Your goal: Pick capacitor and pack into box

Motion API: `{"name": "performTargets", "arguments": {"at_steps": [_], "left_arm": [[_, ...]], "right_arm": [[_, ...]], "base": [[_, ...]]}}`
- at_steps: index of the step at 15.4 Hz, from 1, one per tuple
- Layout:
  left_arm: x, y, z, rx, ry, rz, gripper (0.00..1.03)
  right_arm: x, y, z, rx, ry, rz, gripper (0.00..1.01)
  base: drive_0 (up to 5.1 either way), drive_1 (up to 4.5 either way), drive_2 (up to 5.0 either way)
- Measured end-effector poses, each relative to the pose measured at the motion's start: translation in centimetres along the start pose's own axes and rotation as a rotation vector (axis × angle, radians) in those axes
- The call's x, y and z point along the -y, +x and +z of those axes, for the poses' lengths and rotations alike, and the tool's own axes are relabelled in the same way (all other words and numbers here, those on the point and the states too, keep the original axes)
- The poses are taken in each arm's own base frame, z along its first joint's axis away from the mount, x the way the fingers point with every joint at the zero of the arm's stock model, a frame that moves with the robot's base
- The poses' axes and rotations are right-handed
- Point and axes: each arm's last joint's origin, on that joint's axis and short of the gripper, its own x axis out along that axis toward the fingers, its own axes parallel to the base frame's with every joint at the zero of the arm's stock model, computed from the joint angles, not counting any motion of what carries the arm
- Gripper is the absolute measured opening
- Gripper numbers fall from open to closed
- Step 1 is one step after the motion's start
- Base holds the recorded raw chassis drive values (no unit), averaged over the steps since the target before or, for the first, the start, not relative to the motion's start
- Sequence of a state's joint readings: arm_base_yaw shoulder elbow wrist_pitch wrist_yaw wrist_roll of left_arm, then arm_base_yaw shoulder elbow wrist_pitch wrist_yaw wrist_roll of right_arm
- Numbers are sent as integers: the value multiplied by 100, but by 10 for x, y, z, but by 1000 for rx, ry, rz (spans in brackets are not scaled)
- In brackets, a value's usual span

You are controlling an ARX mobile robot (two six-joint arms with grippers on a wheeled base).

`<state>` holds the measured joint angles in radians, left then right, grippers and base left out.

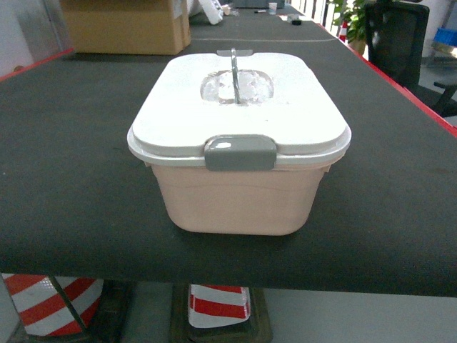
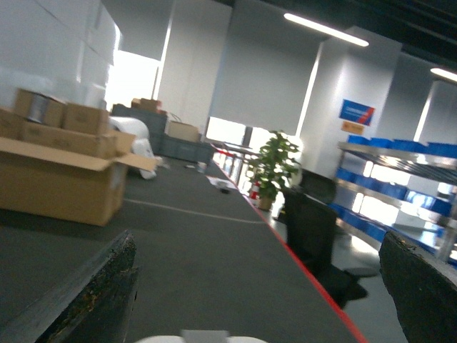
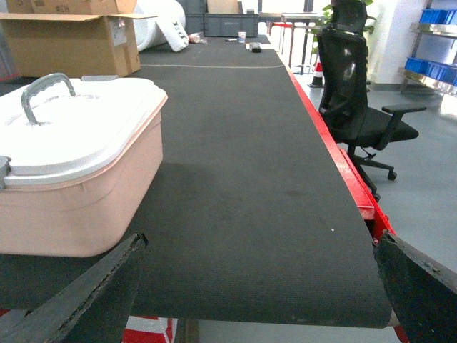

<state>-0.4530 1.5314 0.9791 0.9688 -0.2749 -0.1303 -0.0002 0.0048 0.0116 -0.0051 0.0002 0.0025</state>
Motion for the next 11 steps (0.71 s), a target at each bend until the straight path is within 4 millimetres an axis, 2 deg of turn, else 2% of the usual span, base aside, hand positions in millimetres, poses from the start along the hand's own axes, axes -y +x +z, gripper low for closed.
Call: {"name": "performTargets", "arguments": {"at_steps": [2,5,6,7,8,9,10,11], "left_arm": [[-46,-41,8,2,122,27,98],[-83,-106,22,-79,215,-5,98],[-86,-111,23,-85,219,-5,98],[-95,-125,23,-101,231,7,98],[-108,-148,16,-134,246,59,98],[-109,-151,11,-253,247,129,91],[-110,-160,3,-359,255,176,77],[-115,-174,-3,-382,255,184,64]], "right_arm": [[0,0,0,0,0,0,98],[0,0,0,0,0,0,98],[0,0,0,0,0,0,98],[0,0,0,0,0,0,98],[0,0,0,0,0,0,98],[0,0,0,1,0,2,98],[0,0,0,0,0,1,98],[0,0,0,0,0,-1,98]], "base": [[0,0,0],[0,0,0],[0,0,0],[0,0,0],[0,0,0],[0,0,0],[0,0,0],[0,0,0]]}}
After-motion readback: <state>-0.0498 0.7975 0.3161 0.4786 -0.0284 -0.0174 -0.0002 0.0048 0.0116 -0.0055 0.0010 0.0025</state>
